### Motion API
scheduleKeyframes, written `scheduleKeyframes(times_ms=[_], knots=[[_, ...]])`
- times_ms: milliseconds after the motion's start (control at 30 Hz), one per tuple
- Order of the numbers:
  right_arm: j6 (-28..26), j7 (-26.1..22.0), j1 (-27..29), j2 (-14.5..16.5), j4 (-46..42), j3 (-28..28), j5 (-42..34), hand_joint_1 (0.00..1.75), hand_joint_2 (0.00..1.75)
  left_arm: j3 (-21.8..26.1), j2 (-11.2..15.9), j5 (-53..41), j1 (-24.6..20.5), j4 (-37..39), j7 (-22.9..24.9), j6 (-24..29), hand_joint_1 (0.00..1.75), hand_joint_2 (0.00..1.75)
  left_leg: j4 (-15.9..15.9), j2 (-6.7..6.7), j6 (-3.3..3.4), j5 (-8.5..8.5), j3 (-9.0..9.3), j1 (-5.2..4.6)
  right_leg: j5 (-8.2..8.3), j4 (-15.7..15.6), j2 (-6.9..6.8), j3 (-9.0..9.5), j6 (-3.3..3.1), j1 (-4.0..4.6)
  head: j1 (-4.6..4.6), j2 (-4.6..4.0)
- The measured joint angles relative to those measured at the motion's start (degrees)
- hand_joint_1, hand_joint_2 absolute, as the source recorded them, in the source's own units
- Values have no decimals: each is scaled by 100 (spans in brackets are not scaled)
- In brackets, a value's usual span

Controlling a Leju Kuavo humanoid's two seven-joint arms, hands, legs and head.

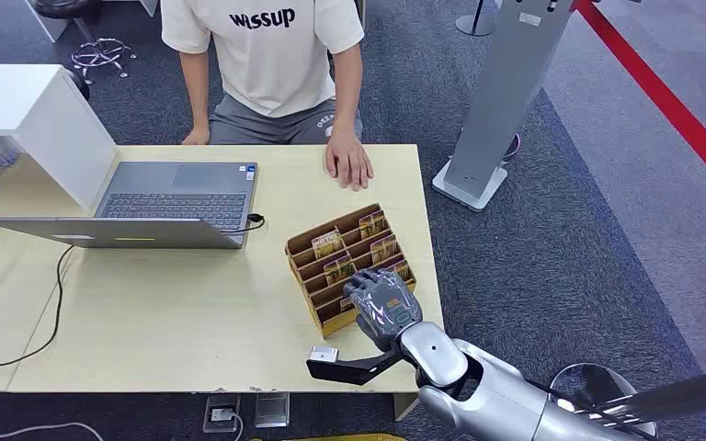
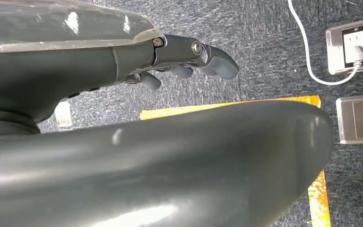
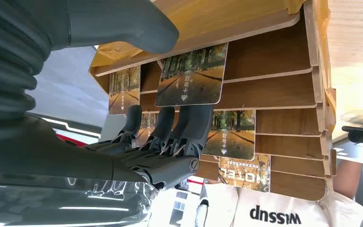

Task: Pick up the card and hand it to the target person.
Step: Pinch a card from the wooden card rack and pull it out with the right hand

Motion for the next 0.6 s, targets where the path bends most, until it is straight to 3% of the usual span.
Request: scheduleKeyframes(times_ms=[367,600], knots=[[-8,15,13,0,0,-2,2,100,175,0,0,-9,-1,0,2,-2,0,0,0,0,0,0,1,0,0,0,0,0,0,0,0,-1],[-7,15,26,0,0,-2,2,124,175,0,0,-20,-3,0,11,-2,0,0,0,0,0,0,1,0,0,0,0,0,0,0,0,-1]])
